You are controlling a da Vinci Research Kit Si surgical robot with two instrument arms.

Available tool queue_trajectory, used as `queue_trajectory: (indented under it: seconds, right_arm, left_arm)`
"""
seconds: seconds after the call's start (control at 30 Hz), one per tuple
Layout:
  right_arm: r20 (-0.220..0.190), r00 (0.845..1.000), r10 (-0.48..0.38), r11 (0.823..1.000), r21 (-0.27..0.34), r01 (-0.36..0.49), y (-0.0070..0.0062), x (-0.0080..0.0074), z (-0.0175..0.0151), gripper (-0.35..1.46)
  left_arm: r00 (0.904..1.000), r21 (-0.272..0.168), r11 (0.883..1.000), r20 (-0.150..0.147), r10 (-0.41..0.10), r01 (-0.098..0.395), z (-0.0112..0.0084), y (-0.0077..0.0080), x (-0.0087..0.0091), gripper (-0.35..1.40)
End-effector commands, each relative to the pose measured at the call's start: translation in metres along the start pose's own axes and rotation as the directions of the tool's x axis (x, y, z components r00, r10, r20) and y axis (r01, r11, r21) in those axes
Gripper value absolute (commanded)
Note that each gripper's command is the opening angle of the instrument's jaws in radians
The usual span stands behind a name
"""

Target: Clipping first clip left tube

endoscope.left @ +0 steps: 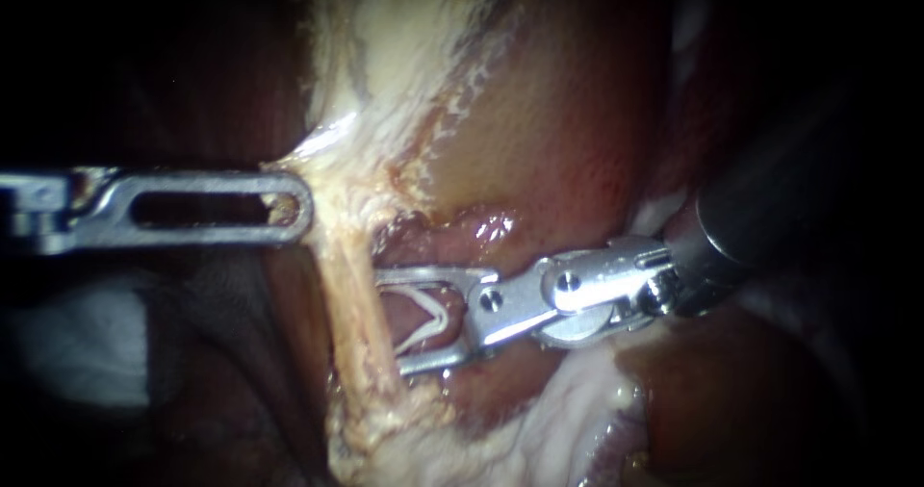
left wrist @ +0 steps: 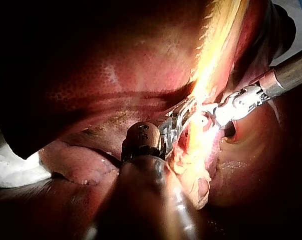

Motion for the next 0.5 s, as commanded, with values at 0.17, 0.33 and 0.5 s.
queue_trajectory:
  seconds: [0.17,0.33,0.5]
  right_arm:
    - [0.0,1.0,0.0,1.0,0.001,0.0,0.0,0.0,-0.0001,0.54]
    - [0.001,1.0,-0.018,1.0,0.003,0.018,-0.0001,0.0001,-0.0002,0.54]
    - [0.002,0.999,-0.036,0.999,0.005,0.036,-0.0003,0.0001,-0.0005,0.54]
  left_arm:
    - [1.0,0.0,1.0,0.0,0.0,0.0,-0.0001,0.0,0.0,-0.35]
    - [1.0,0.0,1.0,0.0,0.0,0.0,-0.0001,0.0,0.0,-0.35]
    - [1.0,0.001,1.0,0.0,0.0,0.0,-0.0001,0.0,0.0,-0.35]
